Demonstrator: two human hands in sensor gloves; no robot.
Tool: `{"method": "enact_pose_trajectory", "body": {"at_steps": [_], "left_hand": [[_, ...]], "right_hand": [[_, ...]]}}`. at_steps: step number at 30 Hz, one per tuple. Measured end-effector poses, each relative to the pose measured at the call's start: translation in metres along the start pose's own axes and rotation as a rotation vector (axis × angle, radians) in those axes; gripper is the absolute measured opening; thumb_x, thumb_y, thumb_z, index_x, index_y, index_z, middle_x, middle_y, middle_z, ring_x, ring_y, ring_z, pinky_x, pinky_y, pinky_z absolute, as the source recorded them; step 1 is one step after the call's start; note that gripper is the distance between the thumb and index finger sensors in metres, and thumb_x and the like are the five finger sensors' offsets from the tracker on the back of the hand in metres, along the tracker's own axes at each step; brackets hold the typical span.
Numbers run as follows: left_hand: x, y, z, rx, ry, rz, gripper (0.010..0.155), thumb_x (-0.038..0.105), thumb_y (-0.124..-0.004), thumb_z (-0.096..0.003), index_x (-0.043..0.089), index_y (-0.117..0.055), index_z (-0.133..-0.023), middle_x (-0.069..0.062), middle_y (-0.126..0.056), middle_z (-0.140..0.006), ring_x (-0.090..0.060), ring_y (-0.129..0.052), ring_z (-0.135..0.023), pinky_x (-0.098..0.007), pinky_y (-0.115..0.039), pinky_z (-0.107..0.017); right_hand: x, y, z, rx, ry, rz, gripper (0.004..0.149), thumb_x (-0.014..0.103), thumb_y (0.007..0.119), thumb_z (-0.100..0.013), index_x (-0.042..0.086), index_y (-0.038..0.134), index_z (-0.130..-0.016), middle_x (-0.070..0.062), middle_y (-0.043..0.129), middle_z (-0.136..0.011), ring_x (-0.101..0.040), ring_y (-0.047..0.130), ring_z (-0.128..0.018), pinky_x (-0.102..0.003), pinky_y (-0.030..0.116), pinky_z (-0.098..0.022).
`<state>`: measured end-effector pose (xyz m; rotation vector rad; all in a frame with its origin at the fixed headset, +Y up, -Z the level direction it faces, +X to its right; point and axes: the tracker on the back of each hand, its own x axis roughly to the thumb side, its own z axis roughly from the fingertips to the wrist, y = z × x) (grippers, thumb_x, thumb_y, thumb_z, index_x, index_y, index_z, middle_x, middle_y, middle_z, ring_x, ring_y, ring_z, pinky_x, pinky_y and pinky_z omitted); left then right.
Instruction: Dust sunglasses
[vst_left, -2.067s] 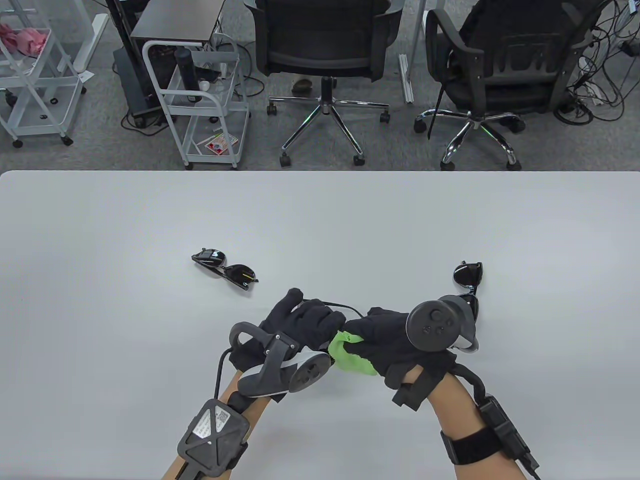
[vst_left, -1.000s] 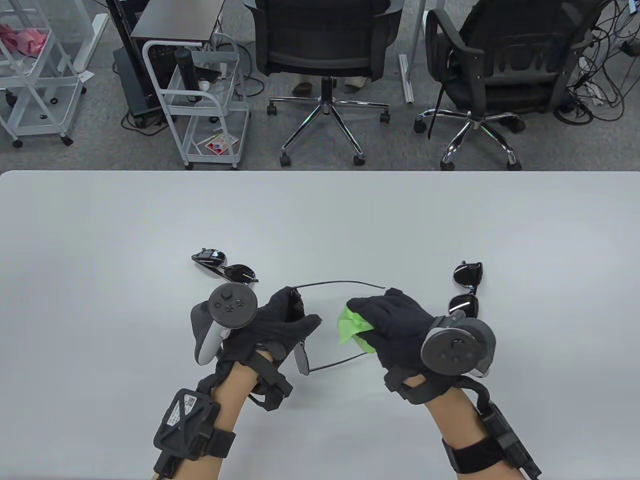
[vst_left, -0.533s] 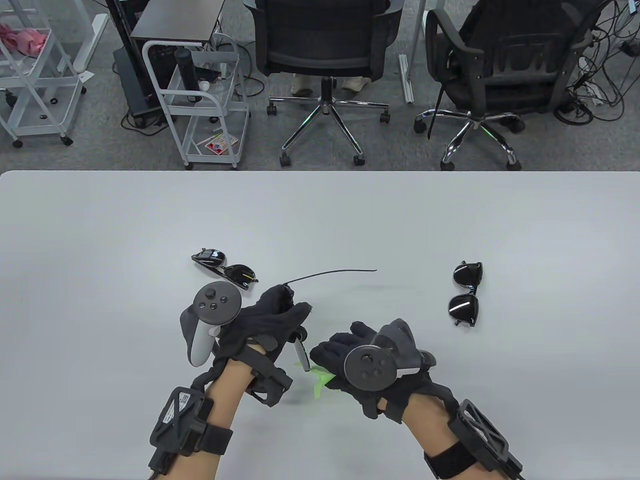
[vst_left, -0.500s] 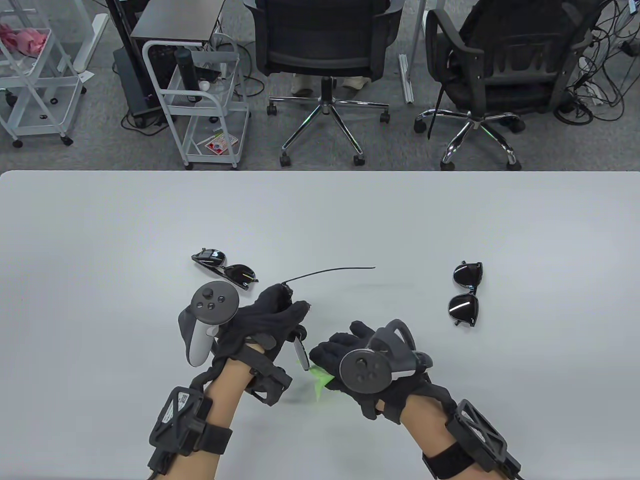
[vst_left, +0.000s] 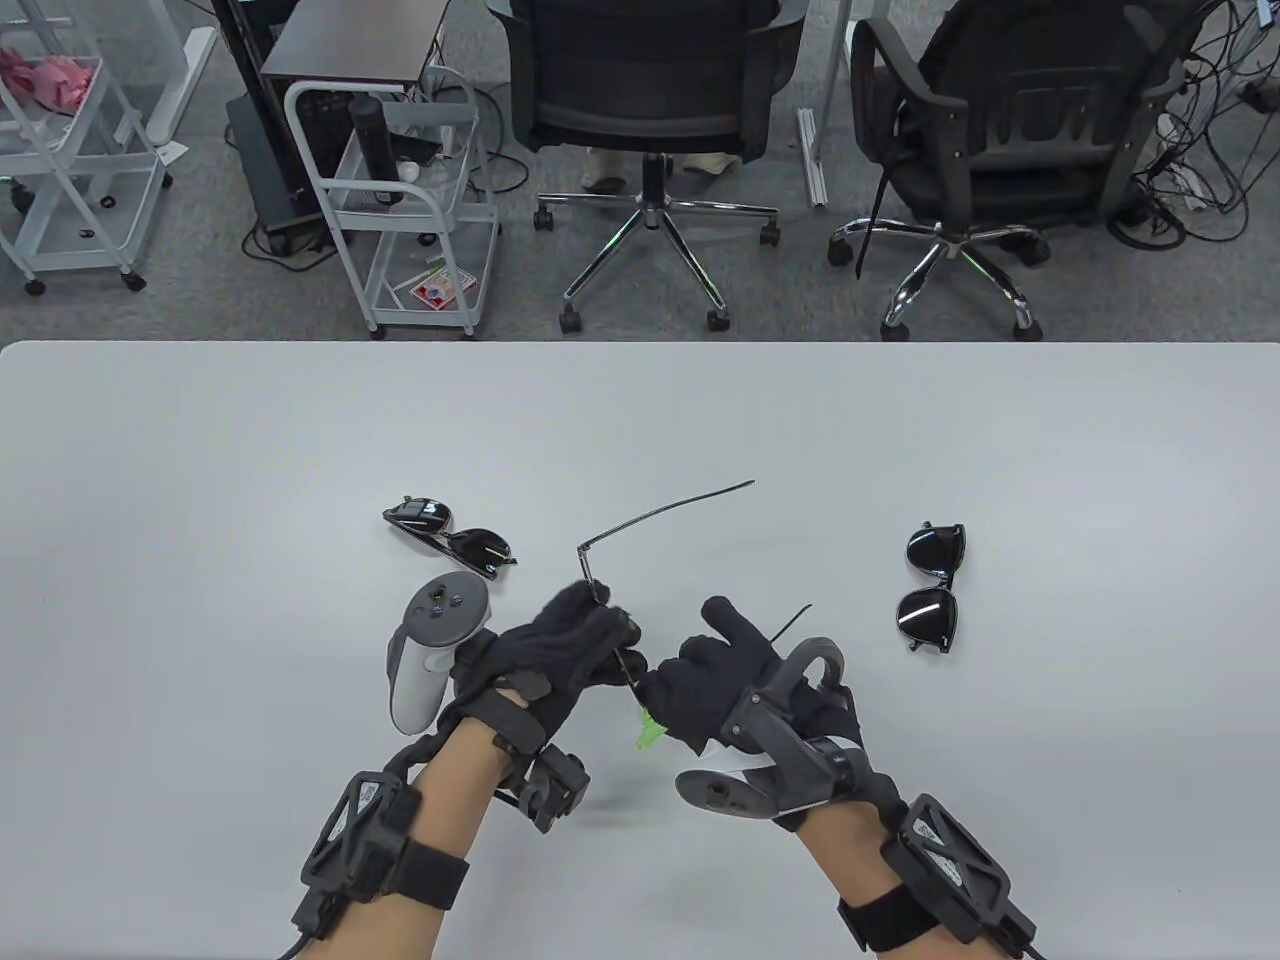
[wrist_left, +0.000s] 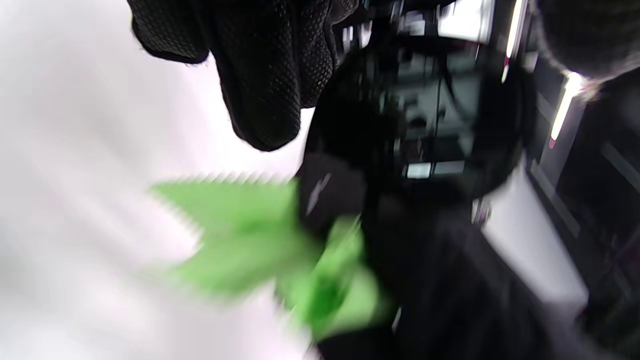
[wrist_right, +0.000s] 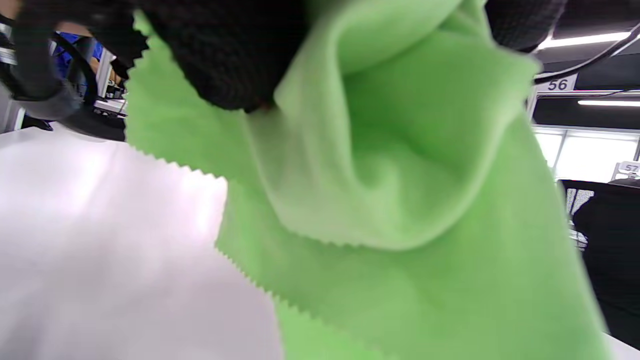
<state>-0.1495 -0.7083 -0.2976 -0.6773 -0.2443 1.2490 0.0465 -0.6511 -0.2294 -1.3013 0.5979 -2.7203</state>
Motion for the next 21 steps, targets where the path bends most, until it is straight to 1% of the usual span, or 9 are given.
{"method": "enact_pose_trajectory", "body": {"at_steps": [1, 2, 4, 5, 8, 12, 16, 19, 21], "left_hand": [[0.001, -0.004, -0.001, -0.048, -0.002, -0.019, 0.111, 0.084, -0.074, -0.028, 0.014, -0.045, -0.108, 0.0, -0.077, -0.1, -0.023, -0.101, -0.084, -0.052, -0.067, -0.071], [0.004, -0.008, -0.001, -0.028, -0.021, -0.036, 0.106, 0.081, -0.078, -0.0296, 0.015, -0.048, -0.107, 0.001, -0.08, -0.099, -0.021, -0.103, -0.081, -0.051, -0.069, -0.07], [0.012, -0.004, 0.002, 0.122, -0.029, -0.088, 0.099, 0.077, -0.083, -0.0285, 0.016, -0.06, -0.103, 0.002, -0.088, -0.092, -0.019, -0.11, -0.071, -0.046, -0.073, -0.069], [0.015, -0.003, 0.003, 0.148, -0.035, -0.115, 0.098, 0.077, -0.083, -0.0276, 0.016, -0.063, -0.102, 0.002, -0.091, -0.088, -0.016, -0.114, -0.065, -0.042, -0.076, -0.069], [0.018, 0.001, 0.005, 0.216, -0.036, -0.108, 0.097, 0.078, -0.083, -0.0265, 0.015, -0.066, -0.099, 0.003, -0.093, -0.085, -0.013, -0.118, -0.06, -0.035, -0.078, -0.068], [0.02, 0.006, 0.008, 0.291, -0.014, -0.189, 0.097, 0.077, -0.083, -0.027, 0.014, -0.066, -0.099, 0.001, -0.092, -0.085, -0.014, -0.118, -0.059, -0.035, -0.079, -0.067], [0.013, 0.02, 0.013, 0.309, 0.019, -0.198, 0.098, 0.077, -0.083, -0.0271, 0.013, -0.066, -0.099, 0.001, -0.093, -0.084, -0.015, -0.119, -0.057, -0.035, -0.079, -0.067], [0.009, 0.025, 0.012, 0.301, 0.041, -0.191, 0.097, 0.075, -0.085, -0.028, 0.013, -0.065, -0.1, 0.0, -0.091, -0.086, -0.015, -0.119, -0.059, -0.035, -0.079, -0.067], [0.009, 0.022, 0.009, 0.303, 0.051, -0.205, 0.096, 0.073, -0.086, -0.0284, 0.014, -0.063, -0.1, -0.001, -0.089, -0.089, -0.015, -0.118, -0.061, -0.035, -0.079, -0.067]], "right_hand": [[-0.001, 0.001, 0.001, -0.002, 0.009, -0.005, 0.042, 0.036, 0.087, -0.038, 0.017, 0.095, -0.075, -0.001, 0.106, -0.069, -0.028, 0.106, -0.063, -0.064, 0.068, -0.062], [-0.002, 0.001, 0.001, -0.001, 0.013, -0.007, 0.042, 0.036, 0.087, -0.039, 0.017, 0.095, -0.075, -0.001, 0.106, -0.069, -0.028, 0.106, -0.062, -0.064, 0.068, -0.061], [-0.003, 0.001, 0.001, -0.001, 0.021, 0.019, 0.042, 0.036, 0.086, -0.039, 0.016, 0.094, -0.075, -0.002, 0.106, -0.068, -0.028, 0.106, -0.062, -0.064, 0.068, -0.061], [-0.004, 0.0, 0.001, -0.007, 0.031, 0.032, 0.042, 0.036, 0.086, -0.039, 0.017, 0.094, -0.075, -0.001, 0.106, -0.068, -0.028, 0.106, -0.061, -0.064, 0.069, -0.061], [-0.004, -0.001, -0.004, -0.017, 0.075, 0.066, 0.041, 0.037, 0.085, -0.039, 0.017, 0.094, -0.075, -0.001, 0.107, -0.066, -0.027, 0.108, -0.06, -0.063, 0.068, -0.062], [-0.012, 0.006, -0.007, 0.085, 0.129, 0.17, 0.041, 0.037, 0.084, -0.04, 0.017, 0.094, -0.074, -0.001, 0.107, -0.066, -0.026, 0.108, -0.06, -0.063, 0.067, -0.062], [-0.039, 0.017, 0.007, 0.174, 0.224, 0.054, 0.041, 0.036, 0.084, -0.039, 0.016, 0.095, -0.074, -0.002, 0.108, -0.066, -0.028, 0.107, -0.061, -0.065, 0.066, -0.061], [-0.054, 0.024, 0.017, 0.229, 0.253, 0.087, 0.041, 0.036, 0.085, -0.04, 0.016, 0.095, -0.074, -0.002, 0.108, -0.066, -0.028, 0.107, -0.061, -0.065, 0.066, -0.061], [-0.054, 0.026, 0.017, 0.223, 0.257, 0.099, 0.041, 0.035, 0.086, -0.04, 0.015, 0.095, -0.074, -0.004, 0.107, -0.066, -0.031, 0.106, -0.062, -0.066, 0.065, -0.061]]}}
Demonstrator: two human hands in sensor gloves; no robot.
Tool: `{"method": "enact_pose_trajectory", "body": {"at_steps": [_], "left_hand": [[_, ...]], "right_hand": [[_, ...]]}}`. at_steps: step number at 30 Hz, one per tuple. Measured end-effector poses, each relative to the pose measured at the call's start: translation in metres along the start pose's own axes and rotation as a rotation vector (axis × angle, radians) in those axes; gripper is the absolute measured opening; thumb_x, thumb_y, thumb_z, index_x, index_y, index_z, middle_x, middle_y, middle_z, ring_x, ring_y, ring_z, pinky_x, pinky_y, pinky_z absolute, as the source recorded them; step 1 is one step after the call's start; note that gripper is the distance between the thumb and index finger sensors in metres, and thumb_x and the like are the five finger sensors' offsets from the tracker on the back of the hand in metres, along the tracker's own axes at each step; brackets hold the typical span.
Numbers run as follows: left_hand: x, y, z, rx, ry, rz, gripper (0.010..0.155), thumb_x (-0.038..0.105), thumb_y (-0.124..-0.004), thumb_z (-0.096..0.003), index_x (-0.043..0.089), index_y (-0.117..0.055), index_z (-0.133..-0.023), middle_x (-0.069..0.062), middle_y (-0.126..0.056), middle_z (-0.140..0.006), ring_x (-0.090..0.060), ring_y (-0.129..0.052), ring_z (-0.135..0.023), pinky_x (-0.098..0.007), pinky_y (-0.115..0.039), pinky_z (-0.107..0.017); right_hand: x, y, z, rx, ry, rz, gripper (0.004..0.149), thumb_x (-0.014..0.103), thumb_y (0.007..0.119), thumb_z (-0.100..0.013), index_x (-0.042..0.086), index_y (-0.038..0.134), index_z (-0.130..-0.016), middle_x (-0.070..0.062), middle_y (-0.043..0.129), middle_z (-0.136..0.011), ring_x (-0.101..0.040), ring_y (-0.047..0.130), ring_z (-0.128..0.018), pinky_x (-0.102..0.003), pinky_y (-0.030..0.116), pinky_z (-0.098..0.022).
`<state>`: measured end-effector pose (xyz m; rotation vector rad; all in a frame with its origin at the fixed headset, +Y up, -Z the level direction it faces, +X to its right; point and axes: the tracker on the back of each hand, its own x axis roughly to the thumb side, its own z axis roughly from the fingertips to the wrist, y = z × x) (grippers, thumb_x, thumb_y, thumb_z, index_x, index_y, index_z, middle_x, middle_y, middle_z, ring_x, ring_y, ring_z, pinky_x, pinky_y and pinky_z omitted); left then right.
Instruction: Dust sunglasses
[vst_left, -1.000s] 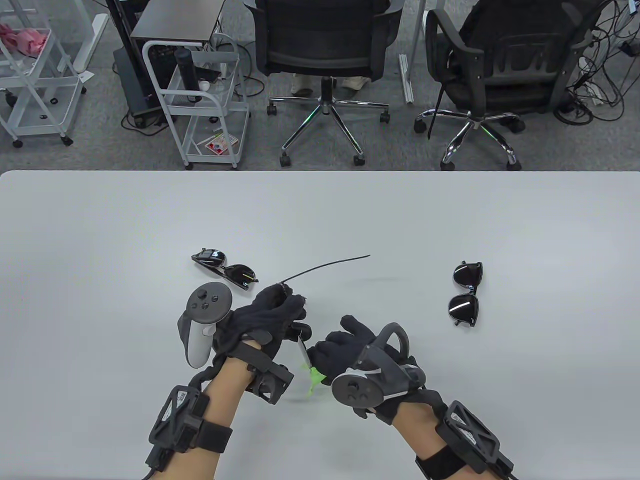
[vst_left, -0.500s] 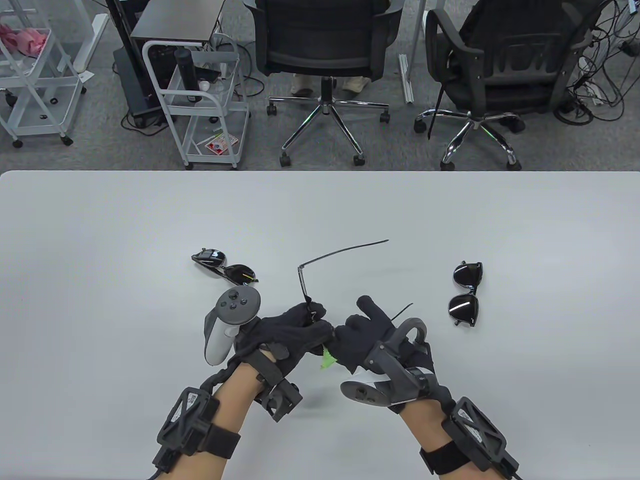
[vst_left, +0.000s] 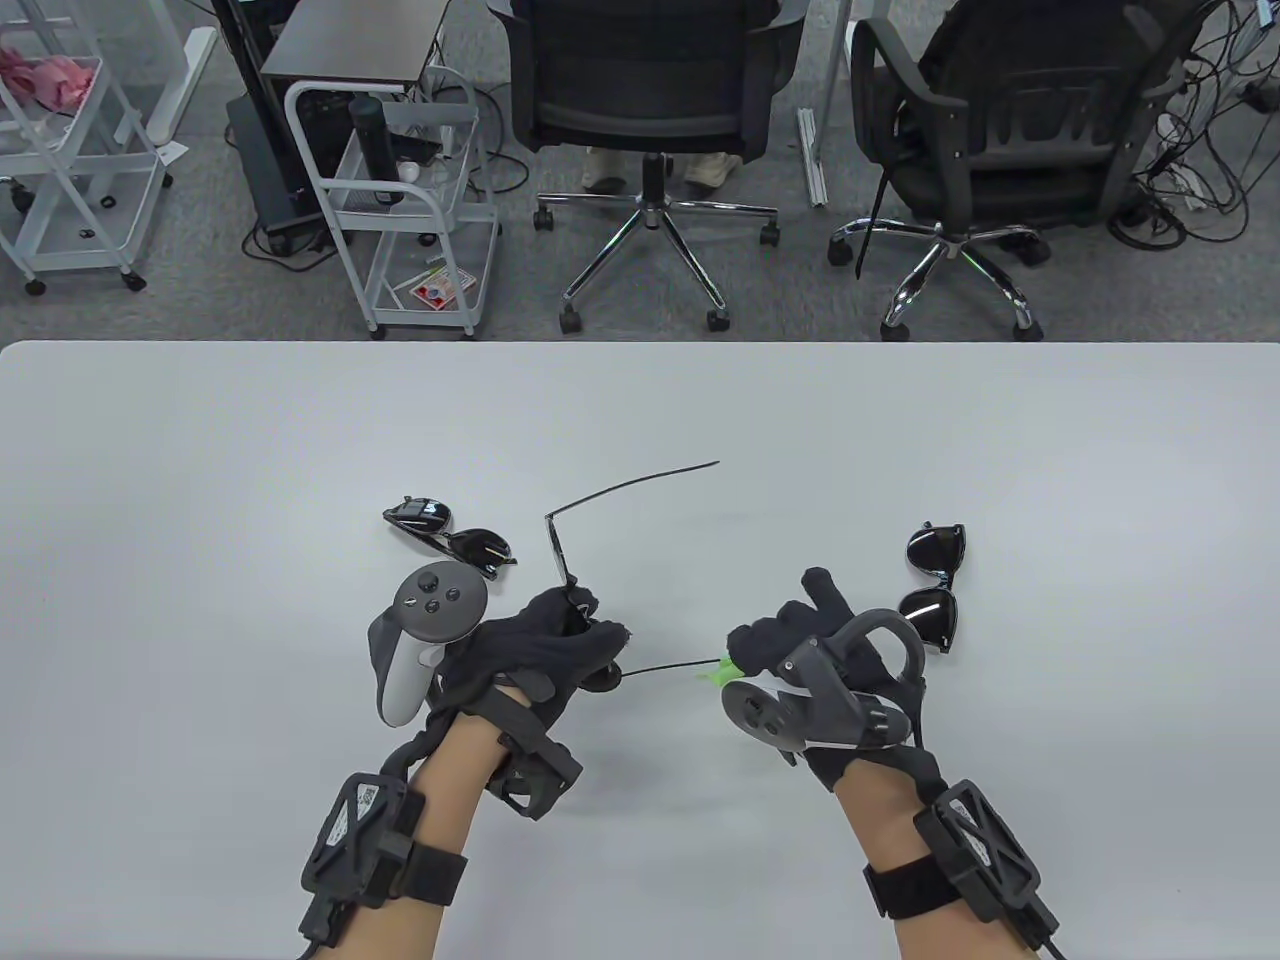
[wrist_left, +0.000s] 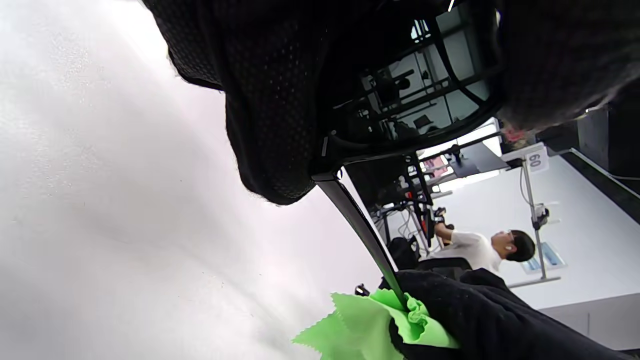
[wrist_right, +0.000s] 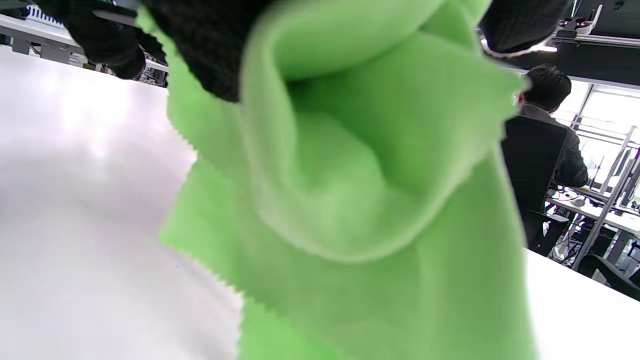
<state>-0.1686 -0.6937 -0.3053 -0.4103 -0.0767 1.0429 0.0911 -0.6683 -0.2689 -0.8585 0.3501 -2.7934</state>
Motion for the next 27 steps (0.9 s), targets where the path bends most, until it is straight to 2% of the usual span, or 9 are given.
{"method": "enact_pose_trajectory", "body": {"at_steps": [2, 4, 10, 12, 13, 15, 16, 22, 27], "left_hand": [[0.002, -0.003, -0.001, 0.008, 0.001, -0.029, 0.095, 0.072, -0.086, -0.029, 0.014, -0.062, -0.101, -0.001, -0.088, -0.089, -0.016, -0.118, -0.06, -0.035, -0.079, -0.067], [0.001, -0.006, -0.001, -0.019, 0.001, -0.02, 0.095, 0.072, -0.085, -0.0291, 0.014, -0.062, -0.101, -0.002, -0.087, -0.09, -0.015, -0.119, -0.06, -0.034, -0.08, -0.067], [0.008, -0.027, -0.002, -0.102, -0.037, 0.083, 0.096, 0.072, -0.083, -0.0297, 0.014, -0.057, -0.102, -0.002, -0.084, -0.093, -0.015, -0.117, -0.064, -0.032, -0.079, -0.068], [0.014, -0.029, 0.002, -0.078, -0.05, 0.07, 0.096, 0.071, -0.084, -0.0296, 0.014, -0.057, -0.102, -0.003, -0.083, -0.093, -0.017, -0.117, -0.063, -0.033, -0.078, -0.068], [0.014, -0.027, 0.001, -0.068, -0.069, 0.031, 0.097, 0.073, -0.083, -0.0289, 0.015, -0.058, -0.102, -0.001, -0.084, -0.093, -0.015, -0.117, -0.062, -0.032, -0.079, -0.068], [0.013, -0.027, 0.002, -0.077, -0.051, 0.073, 0.096, 0.072, -0.083, -0.0296, 0.015, -0.058, -0.102, -0.001, -0.085, -0.093, -0.016, -0.118, -0.062, -0.033, -0.078, -0.068], [0.013, -0.027, 0.002, -0.05, -0.041, 0.084, 0.096, 0.072, -0.084, -0.0294, 0.014, -0.059, -0.102, -0.002, -0.086, -0.092, -0.017, -0.118, -0.061, -0.035, -0.078, -0.068], [0.015, -0.018, 0.004, 0.003, -0.036, 0.073, 0.095, 0.073, -0.083, -0.0297, 0.015, -0.061, -0.101, -0.001, -0.087, -0.09, -0.015, -0.118, -0.061, -0.036, -0.077, -0.068], [0.005, -0.001, 0.006, 0.055, -0.01, 0.019, 0.095, 0.073, -0.084, -0.03, 0.014, -0.06, -0.102, -0.001, -0.087, -0.09, -0.016, -0.117, -0.061, -0.038, -0.076, -0.068]], "right_hand": [[0.008, 0.001, -0.001, 0.017, -0.03, 0.106, 0.041, 0.035, 0.086, -0.04, 0.016, 0.094, -0.076, -0.003, 0.107, -0.07, -0.031, 0.105, -0.066, -0.065, 0.066, -0.061], [0.015, 0.0, -0.002, 0.02, -0.07, 0.114, 0.041, 0.036, 0.085, -0.041, 0.018, 0.093, -0.077, -0.002, 0.106, -0.071, -0.03, 0.104, -0.068, -0.065, 0.066, -0.061], [0.053, -0.018, -0.007, -0.151, -0.182, 0.038, 0.041, 0.036, 0.084, -0.041, 0.017, 0.093, -0.077, -0.002, 0.105, -0.071, -0.029, 0.105, -0.066, -0.064, 0.067, -0.062], [0.061, -0.02, -0.007, -0.19, -0.194, 0.061, 0.042, 0.035, 0.086, -0.039, 0.014, 0.094, -0.075, -0.004, 0.107, -0.068, -0.03, 0.105, -0.063, -0.064, 0.068, -0.062], [0.059, -0.02, -0.006, -0.189, -0.205, 0.124, 0.042, 0.038, 0.083, -0.041, 0.017, 0.092, -0.076, 0.0, 0.106, -0.069, -0.026, 0.106, -0.065, -0.061, 0.07, -0.062], [0.054, -0.018, -0.007, -0.206, -0.19, 0.029, 0.042, 0.038, 0.084, -0.04, 0.017, 0.093, -0.075, 0.0, 0.106, -0.066, -0.026, 0.106, -0.062, -0.061, 0.071, -0.062], [0.052, -0.017, -0.008, -0.19, -0.164, -0.027, 0.042, 0.037, 0.084, -0.039, 0.016, 0.094, -0.074, -0.001, 0.107, -0.066, -0.027, 0.106, -0.061, -0.062, 0.07, -0.062], [0.037, -0.02, -0.01, -0.174, -0.087, -0.02, 0.041, 0.038, 0.083, -0.039, 0.019, 0.094, -0.074, 0.001, 0.107, -0.066, -0.026, 0.107, -0.062, -0.061, 0.07, -0.062], [0.014, -0.005, -0.006, -0.087, -0.022, 0.007, 0.041, 0.037, 0.084, -0.039, 0.018, 0.095, -0.073, 0.0, 0.108, -0.064, -0.026, 0.108, -0.06, -0.061, 0.071, -0.061]]}}
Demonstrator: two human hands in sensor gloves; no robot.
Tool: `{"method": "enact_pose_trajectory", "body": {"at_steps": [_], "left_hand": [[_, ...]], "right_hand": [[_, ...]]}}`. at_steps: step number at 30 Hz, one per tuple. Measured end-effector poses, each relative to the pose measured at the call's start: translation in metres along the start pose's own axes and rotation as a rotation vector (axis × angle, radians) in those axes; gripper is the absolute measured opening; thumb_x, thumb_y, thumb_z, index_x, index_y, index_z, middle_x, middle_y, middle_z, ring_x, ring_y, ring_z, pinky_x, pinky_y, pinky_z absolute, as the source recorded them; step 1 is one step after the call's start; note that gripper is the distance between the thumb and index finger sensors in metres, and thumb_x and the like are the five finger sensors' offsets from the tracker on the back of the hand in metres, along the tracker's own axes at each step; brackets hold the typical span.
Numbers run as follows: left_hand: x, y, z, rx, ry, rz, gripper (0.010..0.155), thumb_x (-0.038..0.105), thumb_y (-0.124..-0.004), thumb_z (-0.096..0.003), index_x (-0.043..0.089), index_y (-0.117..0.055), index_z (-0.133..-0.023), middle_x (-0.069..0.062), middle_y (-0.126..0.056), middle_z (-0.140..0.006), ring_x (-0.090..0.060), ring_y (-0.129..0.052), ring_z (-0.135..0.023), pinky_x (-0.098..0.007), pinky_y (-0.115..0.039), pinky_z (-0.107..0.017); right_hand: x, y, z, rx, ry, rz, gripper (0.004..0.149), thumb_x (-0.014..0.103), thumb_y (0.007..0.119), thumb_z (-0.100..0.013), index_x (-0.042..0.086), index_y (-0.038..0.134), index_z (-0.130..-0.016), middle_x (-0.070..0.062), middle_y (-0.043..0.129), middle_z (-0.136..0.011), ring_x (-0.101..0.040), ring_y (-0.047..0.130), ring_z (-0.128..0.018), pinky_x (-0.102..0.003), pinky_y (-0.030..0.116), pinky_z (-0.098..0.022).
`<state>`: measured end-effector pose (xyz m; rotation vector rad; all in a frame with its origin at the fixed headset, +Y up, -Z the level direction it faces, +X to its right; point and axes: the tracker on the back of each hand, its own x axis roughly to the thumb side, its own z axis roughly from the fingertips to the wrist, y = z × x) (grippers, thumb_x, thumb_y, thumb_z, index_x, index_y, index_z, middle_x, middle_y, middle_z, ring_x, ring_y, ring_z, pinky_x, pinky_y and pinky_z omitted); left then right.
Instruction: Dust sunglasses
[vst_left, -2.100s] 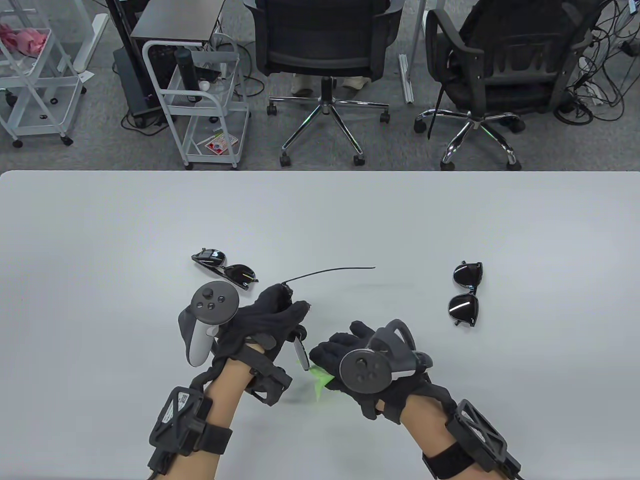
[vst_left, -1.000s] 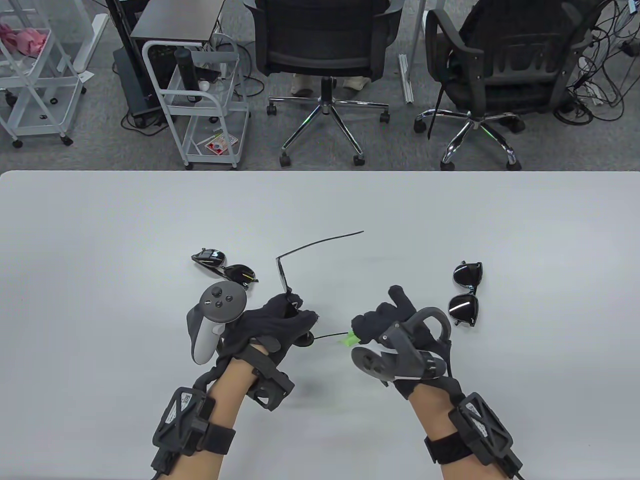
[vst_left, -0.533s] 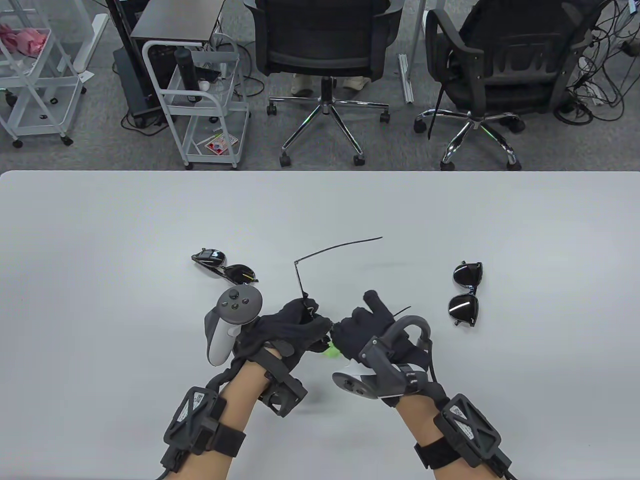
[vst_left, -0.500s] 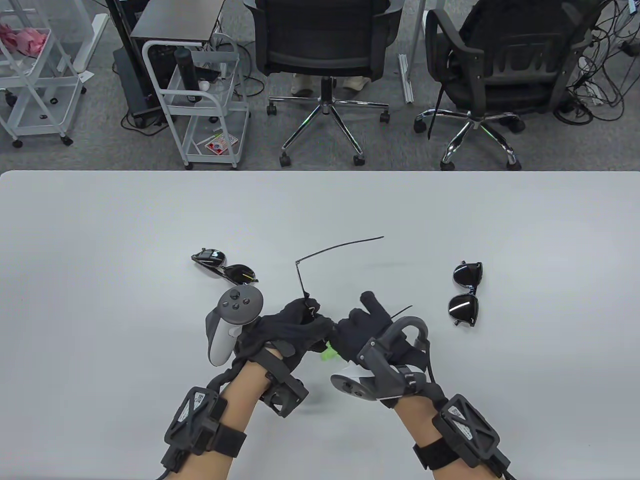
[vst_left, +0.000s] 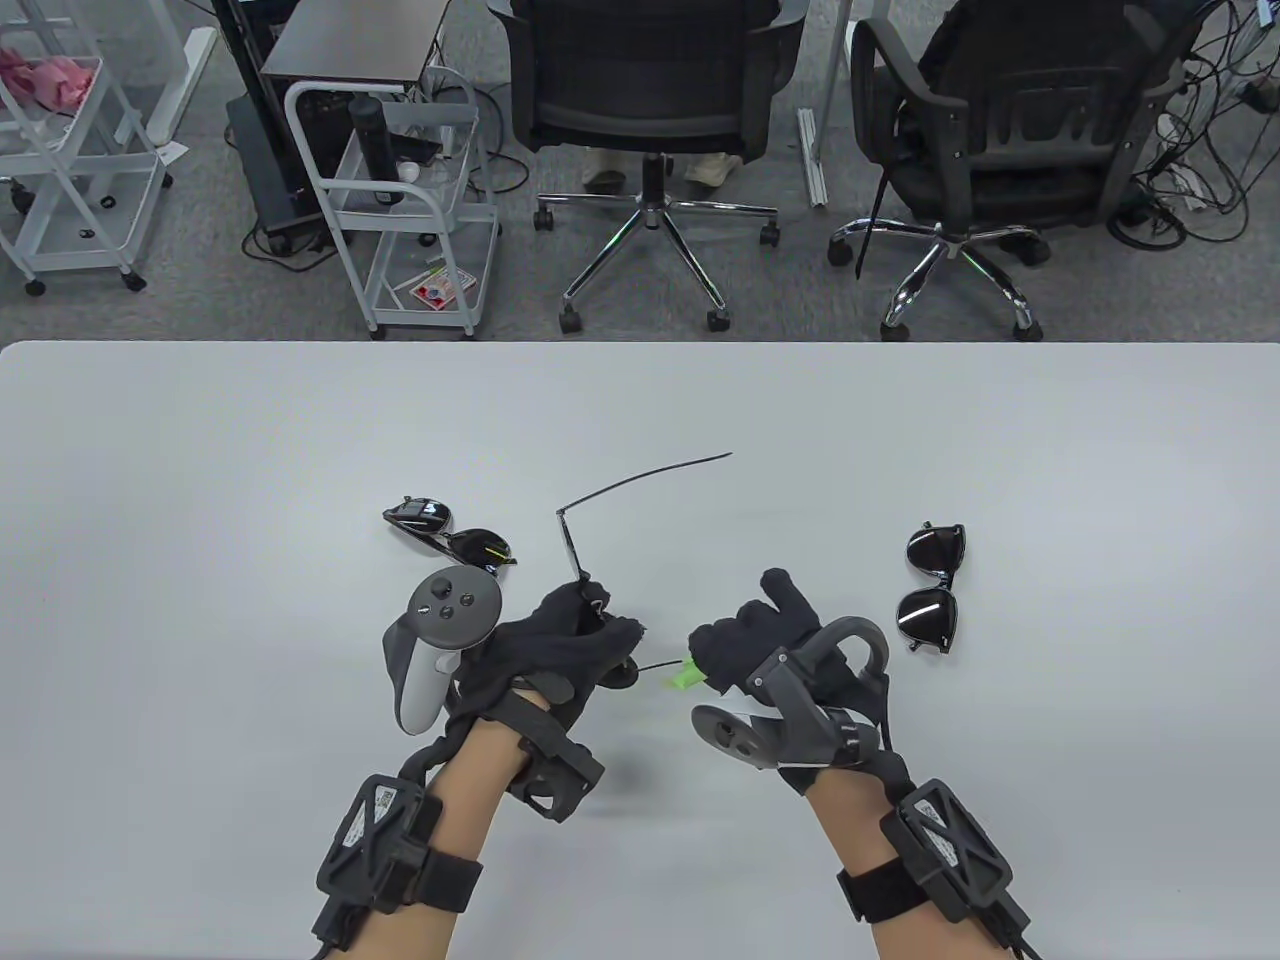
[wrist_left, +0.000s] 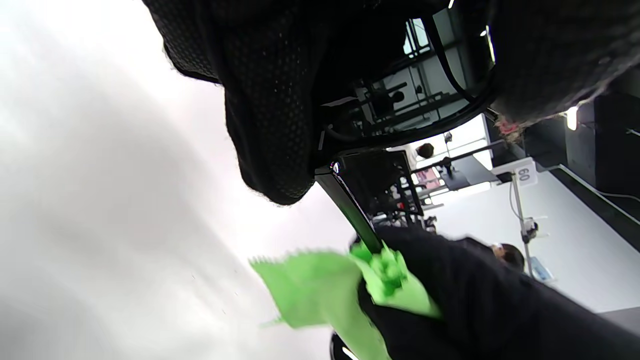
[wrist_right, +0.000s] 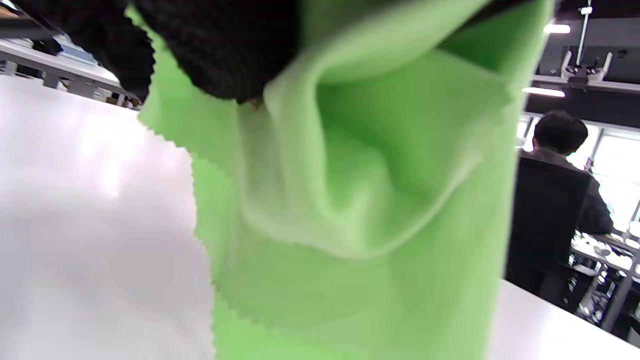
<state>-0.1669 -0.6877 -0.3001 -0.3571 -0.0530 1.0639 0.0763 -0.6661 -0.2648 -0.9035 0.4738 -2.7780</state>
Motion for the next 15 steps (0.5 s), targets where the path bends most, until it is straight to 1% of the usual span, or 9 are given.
{"method": "enact_pose_trajectory", "body": {"at_steps": [2, 4, 6, 8, 9, 10, 12, 14, 15], "left_hand": [[-0.003, 0.006, 0.0, 0.02, 0.008, -0.022, 0.096, 0.073, -0.084, -0.03, 0.014, -0.061, -0.102, -0.001, -0.087, -0.09, -0.016, -0.118, -0.06, -0.038, -0.076, -0.068], [-0.004, 0.006, -0.001, 0.002, 0.011, -0.025, 0.095, 0.073, -0.084, -0.0299, 0.015, -0.061, -0.102, -0.001, -0.087, -0.091, -0.016, -0.117, -0.061, -0.038, -0.076, -0.068], [-0.002, 0.001, -0.002, 0.007, 0.015, -0.042, 0.095, 0.072, -0.085, -0.0294, 0.015, -0.061, -0.102, -0.001, -0.086, -0.09, -0.017, -0.117, -0.061, -0.038, -0.076, -0.067], [-0.001, -0.001, -0.003, 0.007, 0.013, -0.09, 0.095, 0.072, -0.085, -0.0291, 0.016, -0.061, -0.102, -0.001, -0.087, -0.091, -0.017, -0.117, -0.06, -0.038, -0.076, -0.067], [-0.002, -0.002, -0.003, 0.001, 0.015, -0.118, 0.095, 0.073, -0.085, -0.0289, 0.016, -0.061, -0.102, -0.001, -0.086, -0.091, -0.017, -0.117, -0.061, -0.038, -0.076, -0.068], [-0.004, -0.003, -0.003, -0.005, 0.02, -0.135, 0.095, 0.073, -0.084, -0.0289, 0.016, -0.061, -0.102, -0.001, -0.086, -0.091, -0.016, -0.117, -0.061, -0.038, -0.076, -0.068], [-0.006, -0.003, -0.004, -0.014, 0.031, -0.159, 0.096, 0.072, -0.084, -0.029, 0.015, -0.061, -0.102, -0.002, -0.086, -0.091, -0.017, -0.117, -0.061, -0.039, -0.076, -0.068], [-0.006, -0.002, -0.004, -0.002, 0.04, -0.189, 0.096, 0.072, -0.084, -0.0291, 0.015, -0.061, -0.102, -0.002, -0.086, -0.092, -0.017, -0.117, -0.062, -0.039, -0.075, -0.068], [-0.006, 0.0, -0.005, 0.017, 0.047, -0.196, 0.096, 0.072, -0.084, -0.0293, 0.015, -0.06, -0.102, -0.002, -0.085, -0.092, -0.017, -0.116, -0.062, -0.039, -0.075, -0.068]], "right_hand": [[-0.012, 0.007, 0.004, 0.062, 0.032, -0.012, 0.041, 0.037, 0.084, -0.039, 0.018, 0.095, -0.073, 0.0, 0.108, -0.064, -0.026, 0.108, -0.06, -0.061, 0.071, -0.061], [-0.019, 0.011, 0.006, 0.086, 0.057, -0.065, 0.041, 0.037, 0.085, -0.039, 0.016, 0.096, -0.073, -0.002, 0.108, -0.065, -0.028, 0.108, -0.06, -0.062, 0.071, -0.06], [-0.019, 0.013, 0.006, 0.105, 0.058, -0.069, 0.041, 0.036, 0.086, -0.039, 0.016, 0.096, -0.073, -0.003, 0.108, -0.066, -0.029, 0.108, -0.061, -0.063, 0.07, -0.06], [-0.018, 0.014, 0.006, 0.121, 0.043, -0.047, 0.042, 0.037, 0.086, -0.04, 0.017, 0.094, -0.076, -0.002, 0.107, -0.07, -0.029, 0.107, -0.065, -0.063, 0.069, -0.061], [-0.017, 0.015, 0.006, 0.12, 0.041, -0.067, 0.042, 0.037, 0.086, -0.04, 0.017, 0.093, -0.077, -0.003, 0.106, -0.073, -0.03, 0.106, -0.067, -0.063, 0.068, -0.061], [-0.017, 0.013, 0.007, 0.112, 0.041, -0.087, 0.044, 0.037, 0.086, -0.041, 0.016, 0.092, -0.079, -0.003, 0.104, -0.076, -0.032, 0.104, -0.07, -0.064, 0.067, -0.061], [-0.017, 0.007, 0.009, 0.056, 0.043, -0.113, 0.046, 0.037, 0.086, -0.041, 0.017, 0.089, -0.082, -0.003, 0.101, -0.081, -0.034, 0.101, -0.075, -0.065, 0.065, -0.061], [-0.019, -0.005, 0.011, -0.015, 0.047, -0.122, 0.047, 0.037, 0.085, -0.041, 0.018, 0.087, -0.083, -0.003, 0.1, -0.083, -0.035, 0.098, -0.078, -0.066, 0.064, -0.062], [-0.02, -0.014, 0.013, -0.075, 0.051, -0.124, 0.047, 0.037, 0.086, -0.041, 0.018, 0.087, -0.083, -0.002, 0.099, -0.084, -0.035, 0.097, -0.079, -0.065, 0.064, -0.062]]}}
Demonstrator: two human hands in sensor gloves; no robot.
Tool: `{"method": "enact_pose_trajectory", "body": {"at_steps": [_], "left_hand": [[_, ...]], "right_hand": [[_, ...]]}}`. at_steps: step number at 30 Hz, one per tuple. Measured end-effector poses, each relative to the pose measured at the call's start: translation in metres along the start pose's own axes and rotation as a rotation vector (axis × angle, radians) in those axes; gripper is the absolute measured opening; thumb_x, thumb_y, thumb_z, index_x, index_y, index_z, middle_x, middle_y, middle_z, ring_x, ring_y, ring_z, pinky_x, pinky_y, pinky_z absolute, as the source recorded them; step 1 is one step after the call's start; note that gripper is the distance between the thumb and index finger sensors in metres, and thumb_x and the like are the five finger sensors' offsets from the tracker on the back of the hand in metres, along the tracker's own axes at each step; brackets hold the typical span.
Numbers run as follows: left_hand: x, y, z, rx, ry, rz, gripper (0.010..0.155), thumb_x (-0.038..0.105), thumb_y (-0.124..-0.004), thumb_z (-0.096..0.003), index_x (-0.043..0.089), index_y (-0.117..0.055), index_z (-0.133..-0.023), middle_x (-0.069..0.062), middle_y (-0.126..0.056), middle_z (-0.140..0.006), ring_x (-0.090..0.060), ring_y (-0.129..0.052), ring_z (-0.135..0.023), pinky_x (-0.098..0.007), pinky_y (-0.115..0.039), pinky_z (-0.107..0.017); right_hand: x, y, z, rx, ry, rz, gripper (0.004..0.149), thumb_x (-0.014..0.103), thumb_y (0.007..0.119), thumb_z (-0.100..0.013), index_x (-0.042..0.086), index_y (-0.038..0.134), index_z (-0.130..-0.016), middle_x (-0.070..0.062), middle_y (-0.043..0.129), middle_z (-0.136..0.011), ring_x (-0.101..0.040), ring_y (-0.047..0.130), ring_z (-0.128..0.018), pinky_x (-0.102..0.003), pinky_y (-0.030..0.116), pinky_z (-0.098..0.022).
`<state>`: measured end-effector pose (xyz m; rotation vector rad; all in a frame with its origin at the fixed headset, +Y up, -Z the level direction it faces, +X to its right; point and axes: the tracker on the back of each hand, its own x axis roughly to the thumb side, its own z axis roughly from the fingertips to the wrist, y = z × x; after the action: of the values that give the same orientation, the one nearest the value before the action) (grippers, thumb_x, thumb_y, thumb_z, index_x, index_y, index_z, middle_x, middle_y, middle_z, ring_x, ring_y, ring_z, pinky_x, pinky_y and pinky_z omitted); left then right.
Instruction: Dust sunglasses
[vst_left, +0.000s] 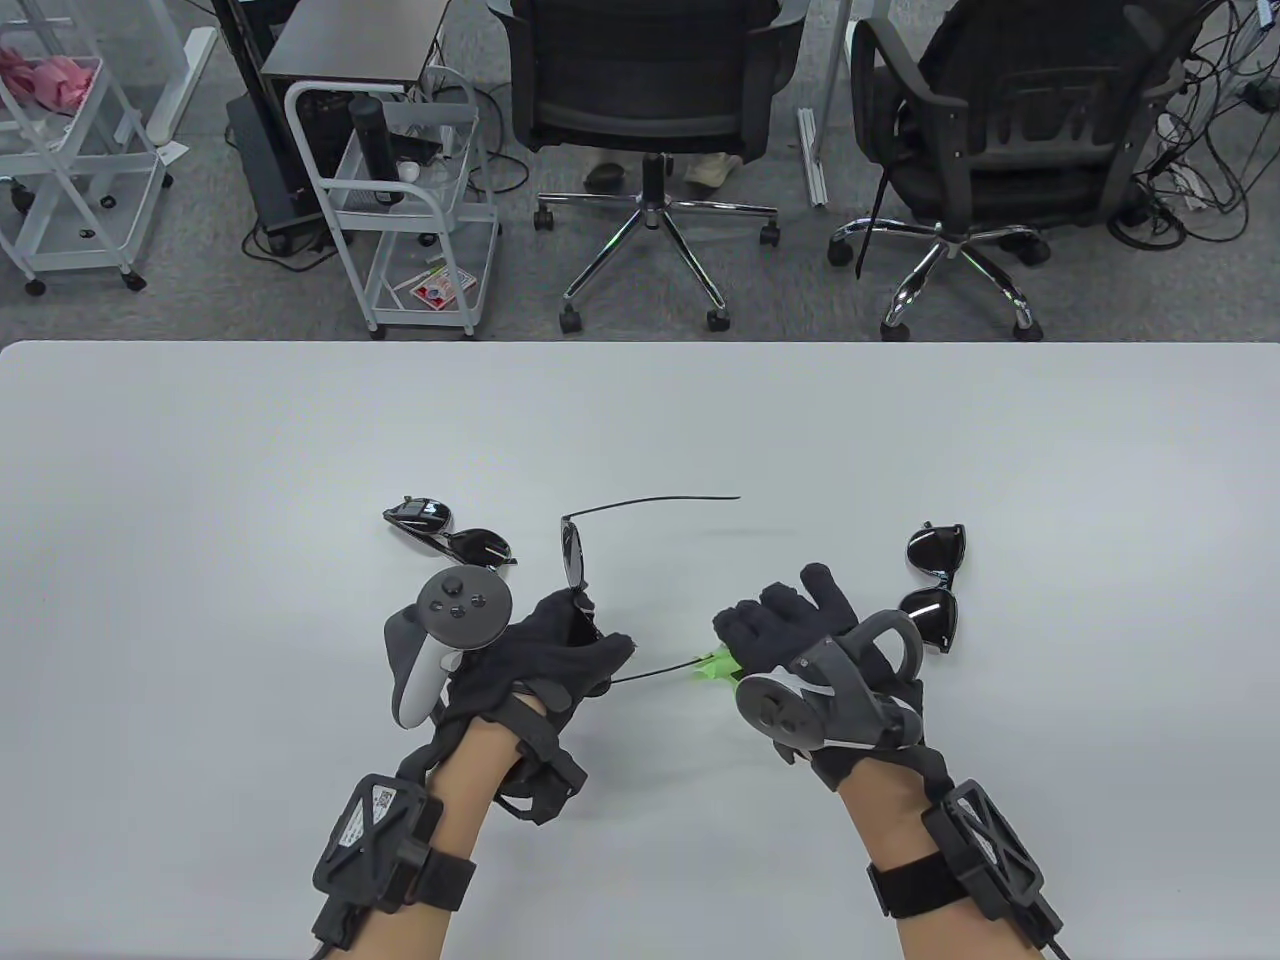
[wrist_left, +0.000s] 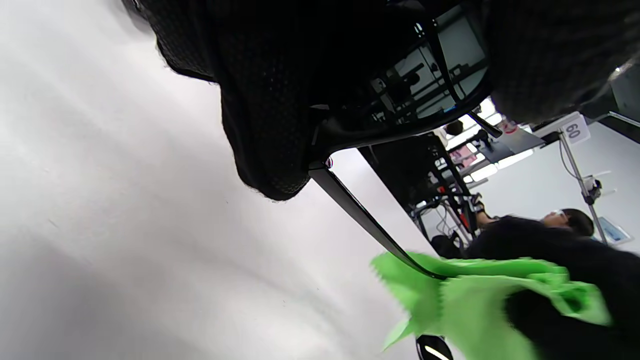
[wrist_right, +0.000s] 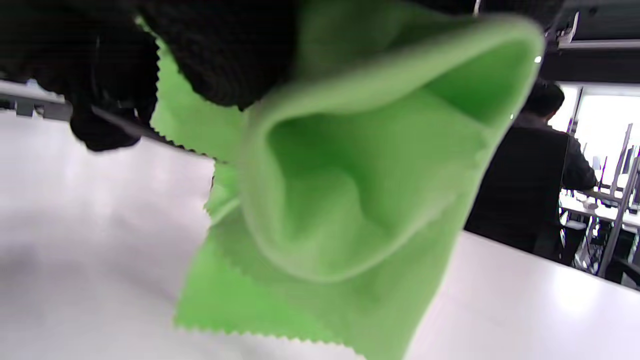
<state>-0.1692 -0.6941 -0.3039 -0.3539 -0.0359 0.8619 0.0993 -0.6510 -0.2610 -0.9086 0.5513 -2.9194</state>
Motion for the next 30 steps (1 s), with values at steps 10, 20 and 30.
{"method": "enact_pose_trajectory", "body": {"at_steps": [10, 20, 30], "left_hand": [[-0.008, 0.009, -0.001, 0.04, 0.021, 0.021, 0.096, 0.072, -0.082, -0.0298, 0.015, -0.058, -0.103, -0.002, -0.084, -0.093, -0.016, -0.115, -0.064, -0.039, -0.075, -0.068], [-0.009, 0.006, -0.001, 0.01, 0.02, 0.032, 0.096, 0.072, -0.082, -0.0302, 0.015, -0.057, -0.104, -0.002, -0.083, -0.094, -0.017, -0.114, -0.065, -0.041, -0.074, -0.068], [-0.007, 0.006, -0.001, 0.014, -0.009, 0.069, 0.096, 0.073, -0.08, -0.0304, 0.017, -0.054, -0.105, 0.0, -0.081, -0.095, -0.015, -0.113, -0.068, -0.04, -0.073, -0.07]], "right_hand": [[-0.029, -0.023, 0.011, 0.09, 0.097, -0.52, 0.041, 0.034, 0.088, -0.04, 0.015, 0.096, -0.076, -0.005, 0.108, -0.065, -0.03, 0.108, -0.057, -0.062, 0.072, -0.057], [-0.036, 0.076, 0.022, 0.835, 0.188, -0.637, 0.045, 0.032, 0.087, -0.043, 0.011, 0.09, -0.082, -0.009, 0.103, -0.074, -0.036, 0.102, -0.066, -0.063, 0.069, -0.057], [-0.051, 0.048, 0.017, 0.411, 0.274, -0.543, 0.065, 0.035, 0.088, -0.042, 0.009, 0.07, -0.098, -0.018, 0.079, -0.1, -0.047, 0.085, -0.085, -0.067, 0.061, -0.06]]}}
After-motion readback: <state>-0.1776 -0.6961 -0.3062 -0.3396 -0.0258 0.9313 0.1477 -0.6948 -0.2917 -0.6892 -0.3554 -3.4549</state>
